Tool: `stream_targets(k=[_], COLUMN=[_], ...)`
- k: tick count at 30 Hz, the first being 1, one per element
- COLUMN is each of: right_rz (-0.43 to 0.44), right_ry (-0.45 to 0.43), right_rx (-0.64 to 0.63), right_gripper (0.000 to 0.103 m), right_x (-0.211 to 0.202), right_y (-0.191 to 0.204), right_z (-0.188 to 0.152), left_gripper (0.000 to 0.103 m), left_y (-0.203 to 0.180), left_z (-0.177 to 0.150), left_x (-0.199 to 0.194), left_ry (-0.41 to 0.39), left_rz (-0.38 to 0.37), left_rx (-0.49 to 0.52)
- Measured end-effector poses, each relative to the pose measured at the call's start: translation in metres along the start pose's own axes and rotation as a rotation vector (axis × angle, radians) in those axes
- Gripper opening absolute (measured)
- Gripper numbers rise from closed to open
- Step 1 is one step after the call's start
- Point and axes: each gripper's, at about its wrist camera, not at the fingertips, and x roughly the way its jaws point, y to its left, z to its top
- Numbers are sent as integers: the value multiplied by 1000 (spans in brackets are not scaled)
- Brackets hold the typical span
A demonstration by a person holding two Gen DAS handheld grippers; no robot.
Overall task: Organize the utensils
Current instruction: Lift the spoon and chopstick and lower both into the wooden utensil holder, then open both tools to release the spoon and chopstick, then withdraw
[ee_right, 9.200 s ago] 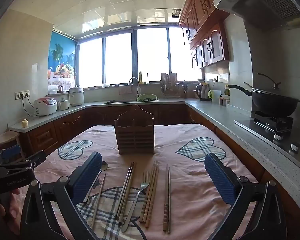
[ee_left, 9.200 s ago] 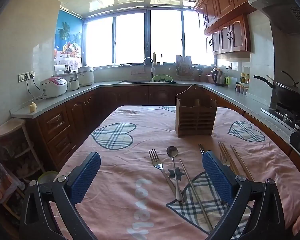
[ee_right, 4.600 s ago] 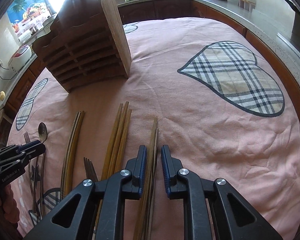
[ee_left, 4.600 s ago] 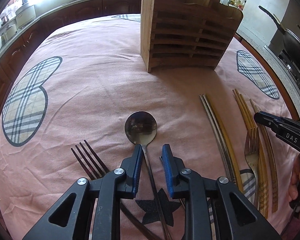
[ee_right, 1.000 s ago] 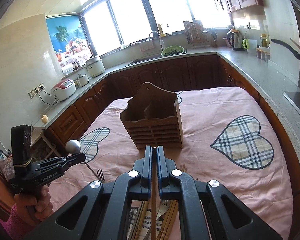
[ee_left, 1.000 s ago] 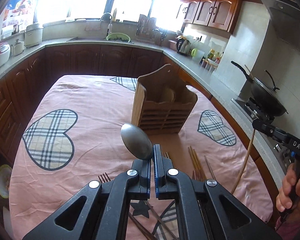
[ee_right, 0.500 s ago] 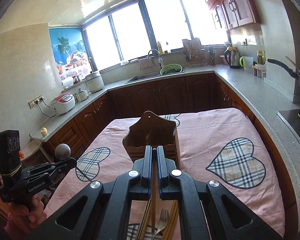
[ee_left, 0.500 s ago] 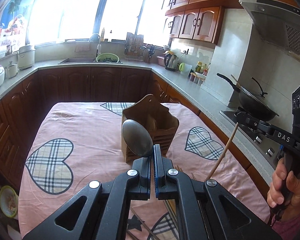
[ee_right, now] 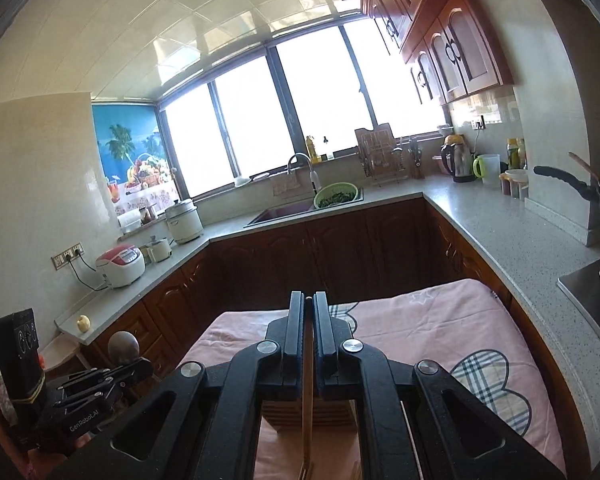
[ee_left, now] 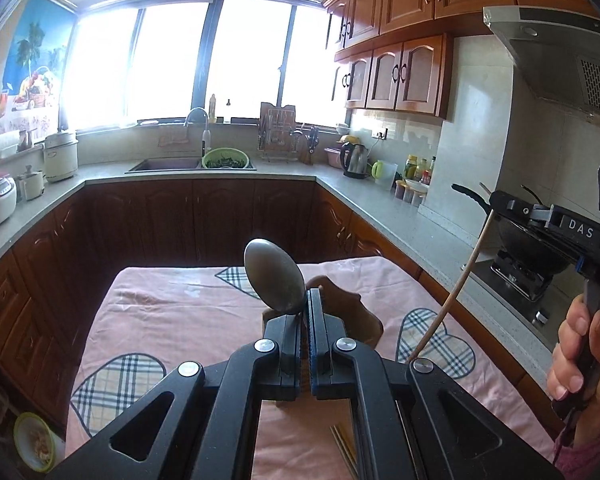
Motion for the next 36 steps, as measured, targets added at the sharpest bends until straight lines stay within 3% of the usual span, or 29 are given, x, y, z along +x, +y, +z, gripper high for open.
stream_targets(k=[8,18,29,36], right_rz=[-27,-31,-32,-37], right_ry=[-76,15,96,147], right_rx=[13,112,121,123], right_gripper=[4,4,5,9], right_x=[48,119,133,144], right_y=[-5,-43,-59,-57], right_z=[26,-27,-44,-51], left_gripper=[1,1,1,2], left_y=[4,19,14,17], left_z=[8,-6,-15,-12], left_x=[69,175,230,236], left_ry=[-5,108,193,198], left_rz=[57,72,72,84], left_rx=[-9,-89,-68,-65])
